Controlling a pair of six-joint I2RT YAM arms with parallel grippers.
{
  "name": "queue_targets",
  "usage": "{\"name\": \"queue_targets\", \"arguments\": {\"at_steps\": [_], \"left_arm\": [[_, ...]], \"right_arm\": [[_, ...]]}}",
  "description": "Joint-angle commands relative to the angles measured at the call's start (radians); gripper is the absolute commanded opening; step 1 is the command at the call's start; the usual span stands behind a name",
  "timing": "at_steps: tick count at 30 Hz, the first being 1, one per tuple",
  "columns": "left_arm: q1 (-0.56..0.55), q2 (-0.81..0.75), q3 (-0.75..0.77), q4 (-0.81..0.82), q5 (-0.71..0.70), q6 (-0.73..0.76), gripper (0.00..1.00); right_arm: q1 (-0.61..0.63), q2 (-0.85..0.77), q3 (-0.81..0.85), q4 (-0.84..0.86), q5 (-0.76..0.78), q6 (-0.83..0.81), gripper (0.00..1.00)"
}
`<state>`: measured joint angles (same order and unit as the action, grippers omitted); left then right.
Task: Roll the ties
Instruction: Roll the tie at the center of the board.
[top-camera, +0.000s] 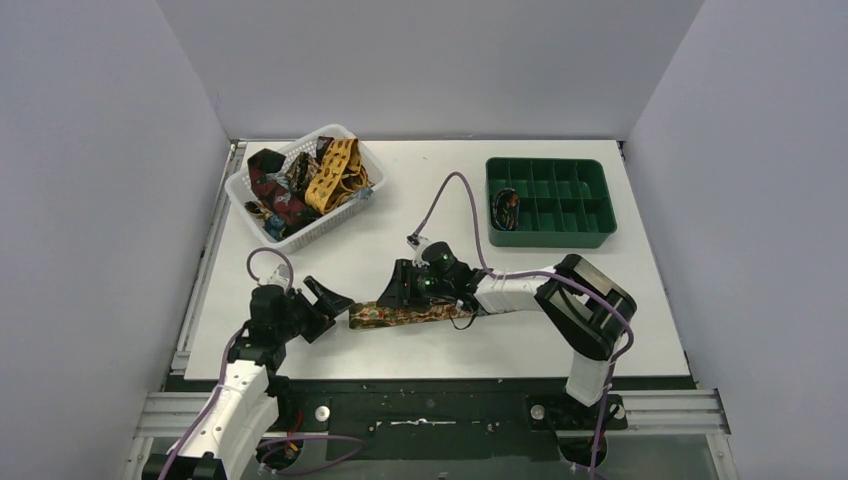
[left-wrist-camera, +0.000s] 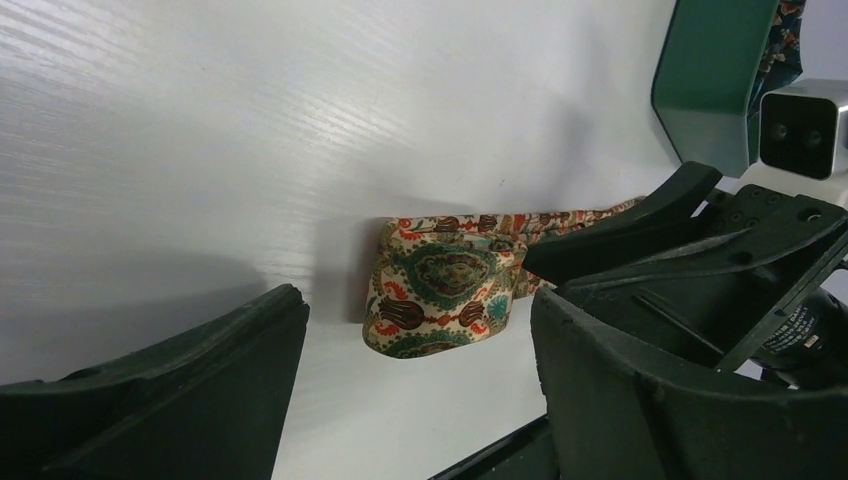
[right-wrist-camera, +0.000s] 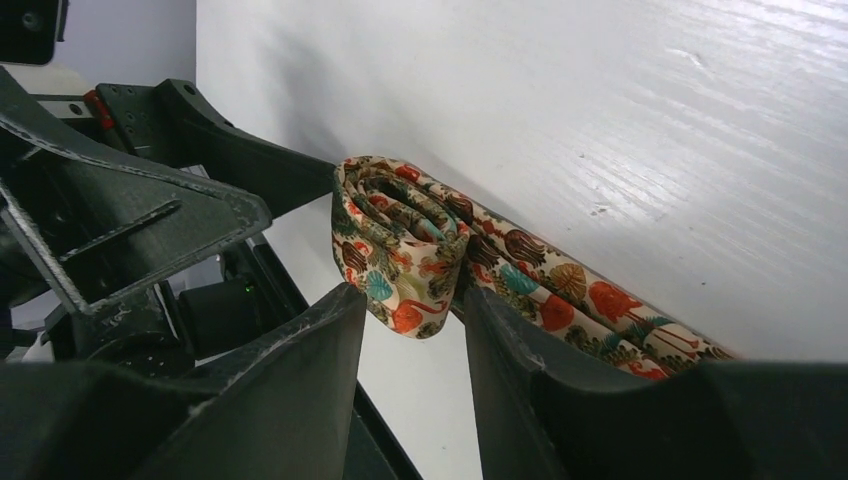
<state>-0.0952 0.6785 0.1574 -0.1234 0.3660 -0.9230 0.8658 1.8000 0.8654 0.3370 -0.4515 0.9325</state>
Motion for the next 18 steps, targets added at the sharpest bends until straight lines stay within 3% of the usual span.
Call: {"name": "queue_targets", "arguments": {"at_steps": [1,18], "left_arm": [[0.003,0.023,-0.009,0.095,0.043,0.016,0.79],[-0.019,0.117,-0.028,0.199,0.085,0.035,0.71]], "right_arm": [[0.003,0.019,0.052,0.021,-0.044,0.014,0.41],[-0.007,0.078,0.059,-0.027,-0.081,0.02,0.28]]}}
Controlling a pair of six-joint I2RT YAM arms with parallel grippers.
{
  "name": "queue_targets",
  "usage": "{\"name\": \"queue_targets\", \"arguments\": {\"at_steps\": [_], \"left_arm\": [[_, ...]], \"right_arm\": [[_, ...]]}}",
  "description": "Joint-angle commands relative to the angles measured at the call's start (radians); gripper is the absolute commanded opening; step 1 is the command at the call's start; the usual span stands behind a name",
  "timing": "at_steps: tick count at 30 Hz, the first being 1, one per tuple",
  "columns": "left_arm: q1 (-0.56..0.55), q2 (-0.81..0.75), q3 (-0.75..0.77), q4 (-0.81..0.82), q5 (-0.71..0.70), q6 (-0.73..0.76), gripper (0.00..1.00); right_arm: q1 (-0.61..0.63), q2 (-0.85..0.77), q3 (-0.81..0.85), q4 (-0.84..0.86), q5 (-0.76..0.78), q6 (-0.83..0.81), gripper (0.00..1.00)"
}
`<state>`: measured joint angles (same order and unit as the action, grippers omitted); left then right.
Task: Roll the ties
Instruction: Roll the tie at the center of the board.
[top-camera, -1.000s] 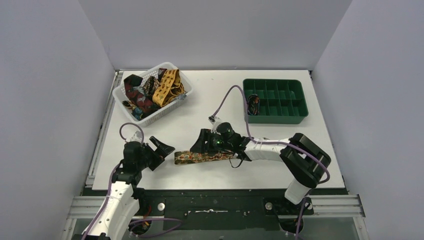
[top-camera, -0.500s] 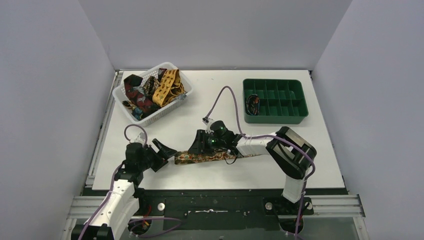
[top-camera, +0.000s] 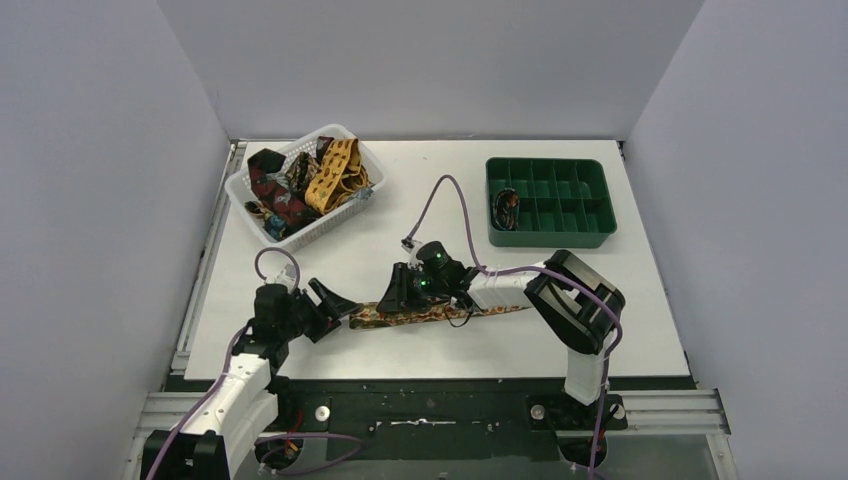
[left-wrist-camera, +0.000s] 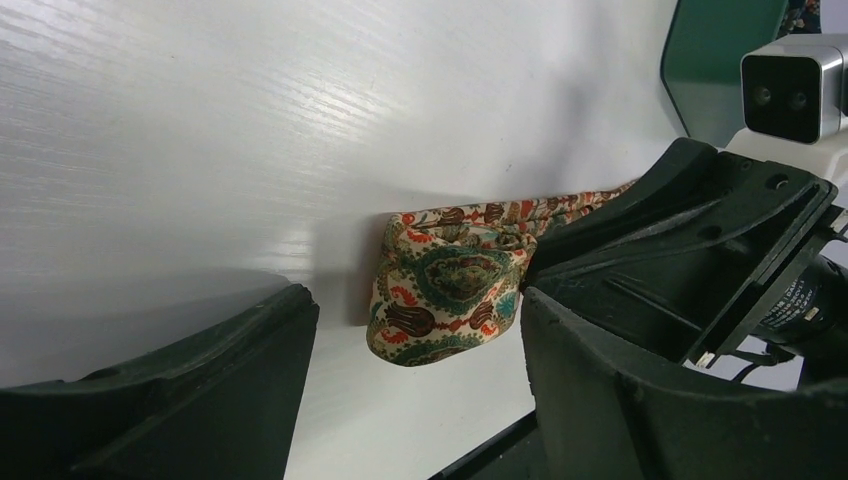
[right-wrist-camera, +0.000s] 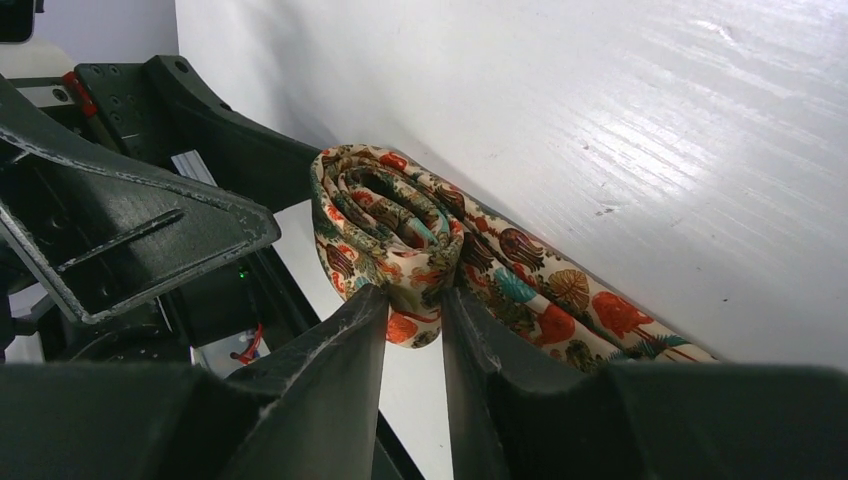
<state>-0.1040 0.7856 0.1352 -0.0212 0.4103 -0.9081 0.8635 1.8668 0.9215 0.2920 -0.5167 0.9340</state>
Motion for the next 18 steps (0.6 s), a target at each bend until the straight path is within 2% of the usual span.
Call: {"name": "queue_targets", "arguments": {"at_steps": [1,6,10,18], "left_arm": [[-0.012,0.015,-0.006,0.104,0.045,0.02,0.71],[-0.045,0.063,-0.007,0.149,0.062,0.029,0.71],[-0.085,0.096,0.002,0.136,0.022,0.047,0.7],[-0.098,0.154,-0.001,0.182,0.021,0.068,0.7]], "right_arm": [[-0.005,0.013,0.0,0.019,-0.016,0.02,0.27],[-0.011,0.02,0.0,0.012,-0.013,0.022,0.23],[-0.017,0.033,0.006,-0.015,-0.016,0.019,0.21],[-0.033,0.058,0.007,-0.047,-0.025,0.028,0.2]]}}
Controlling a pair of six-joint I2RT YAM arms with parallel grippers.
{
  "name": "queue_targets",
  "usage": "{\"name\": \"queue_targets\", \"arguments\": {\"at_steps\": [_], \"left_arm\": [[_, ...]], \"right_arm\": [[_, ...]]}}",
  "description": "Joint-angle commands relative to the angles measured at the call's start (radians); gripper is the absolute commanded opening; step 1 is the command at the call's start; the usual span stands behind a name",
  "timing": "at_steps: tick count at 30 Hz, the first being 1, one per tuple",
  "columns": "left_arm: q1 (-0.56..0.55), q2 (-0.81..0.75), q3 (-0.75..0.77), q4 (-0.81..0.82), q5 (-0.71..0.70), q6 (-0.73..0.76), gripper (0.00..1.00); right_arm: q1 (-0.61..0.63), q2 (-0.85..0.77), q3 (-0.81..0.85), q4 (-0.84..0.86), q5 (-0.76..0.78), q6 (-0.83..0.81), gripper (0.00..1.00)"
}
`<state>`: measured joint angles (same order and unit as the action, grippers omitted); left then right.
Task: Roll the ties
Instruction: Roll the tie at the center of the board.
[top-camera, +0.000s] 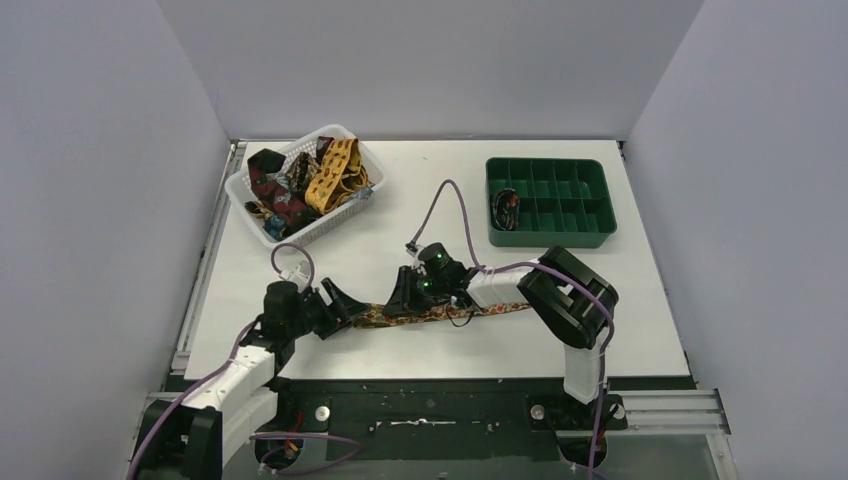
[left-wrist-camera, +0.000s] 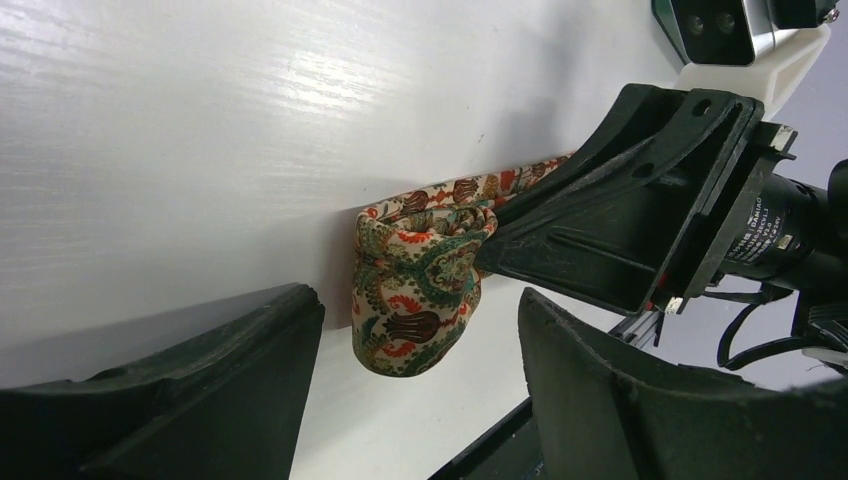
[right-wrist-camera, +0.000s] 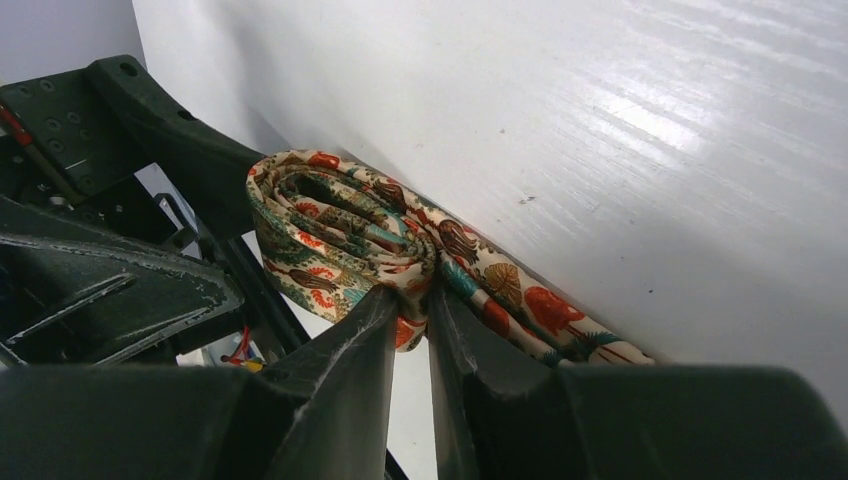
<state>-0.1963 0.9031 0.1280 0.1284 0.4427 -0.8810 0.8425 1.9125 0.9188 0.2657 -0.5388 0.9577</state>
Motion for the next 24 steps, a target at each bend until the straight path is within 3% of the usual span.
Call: {"name": "queue_targets", "arguments": {"at_steps": [1,10,16,24], "left_arm": [[-0.005,0.047,0.006,0.042,-0.012,0.046,0.7],[-0.014,0.149,0.014,0.115,-0.011,0.084,0.7],[-0.04,0.212,0.021,0.14,0.002,0.105,0.6],[-0.041,0.204,0.014,0.16,0.014,0.117,0.54]], "right_arm": [[-0.013,0.016,0.008,-0.02,-0.008,0.006,0.2],[-0.026,0.025,0.003,-0.015,-0.024,0.014,0.2],[-0.028,0.04,0.008,-0.014,-0.037,0.016,0.2],[-0.031,0.041,0.005,-0.013,-0.04,0.02,0.2]]}}
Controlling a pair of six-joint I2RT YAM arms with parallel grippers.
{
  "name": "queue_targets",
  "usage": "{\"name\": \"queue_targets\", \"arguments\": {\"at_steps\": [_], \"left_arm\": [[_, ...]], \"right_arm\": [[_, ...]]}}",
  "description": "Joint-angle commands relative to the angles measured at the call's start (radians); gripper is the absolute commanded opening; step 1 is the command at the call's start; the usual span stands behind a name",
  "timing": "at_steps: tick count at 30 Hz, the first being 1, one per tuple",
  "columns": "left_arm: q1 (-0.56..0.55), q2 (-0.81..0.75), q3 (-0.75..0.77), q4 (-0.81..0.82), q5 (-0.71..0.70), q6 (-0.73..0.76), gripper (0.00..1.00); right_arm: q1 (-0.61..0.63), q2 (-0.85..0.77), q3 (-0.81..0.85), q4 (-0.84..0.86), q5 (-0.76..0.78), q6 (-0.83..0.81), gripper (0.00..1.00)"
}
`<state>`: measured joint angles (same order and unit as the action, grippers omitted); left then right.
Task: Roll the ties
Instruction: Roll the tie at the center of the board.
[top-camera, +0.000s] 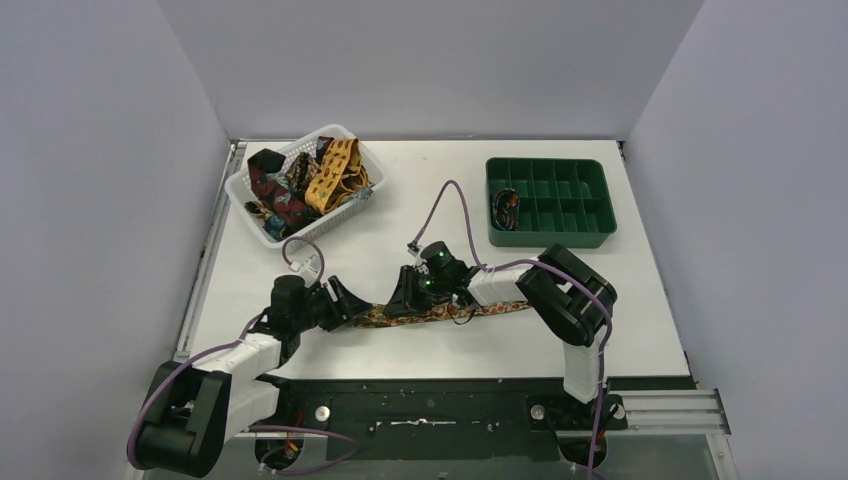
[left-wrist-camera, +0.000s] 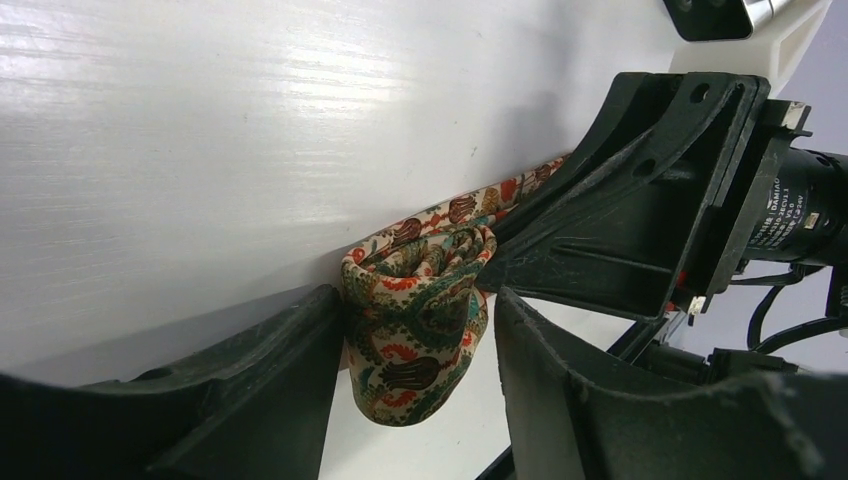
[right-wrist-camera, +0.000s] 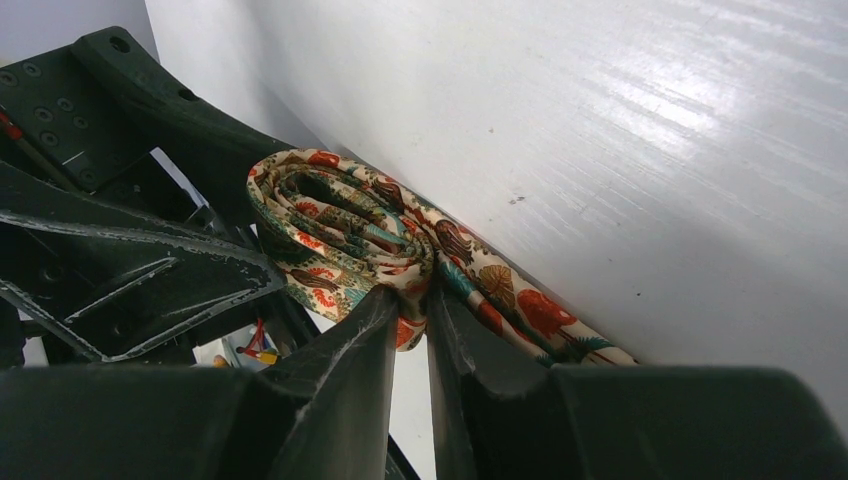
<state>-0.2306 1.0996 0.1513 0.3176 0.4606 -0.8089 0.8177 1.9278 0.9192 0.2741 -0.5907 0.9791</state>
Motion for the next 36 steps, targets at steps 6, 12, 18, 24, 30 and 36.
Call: {"name": "queue_targets", "arguments": {"at_steps": [6,12,18,24,30,36], "left_arm": [[-0.025,0.012,0.028,-0.054,0.016,0.058,0.45],[-0.032,-0.015,0.117,-0.231,-0.079,0.101,0.31],[-0.059,-0.042,0.217,-0.413,-0.186,0.159,0.31],[-0.126,-0.038,0.33,-0.58,-0.347,0.202,0.3],[-0.235,0.021,0.491,-0.808,-0.593,0.241,0.3],[-0.351,0.115,0.631,-0.949,-0.817,0.239,0.28]], "right_arm": [[-0.01,0.02,0.008,-0.019,-0.001,-0.001,0.2],[-0.02,-0.013,0.018,-0.006,-0.026,-0.005,0.21],[-0.026,-0.121,-0.03,0.099,-0.005,0.009,0.34],[-0.064,-0.211,-0.059,0.018,0.107,-0.044,0.38],[-0.138,-0.283,-0.114,-0.042,0.199,-0.046,0.38],[-0.171,-0.338,-0.123,-0.116,0.268,-0.068,0.4]]}}
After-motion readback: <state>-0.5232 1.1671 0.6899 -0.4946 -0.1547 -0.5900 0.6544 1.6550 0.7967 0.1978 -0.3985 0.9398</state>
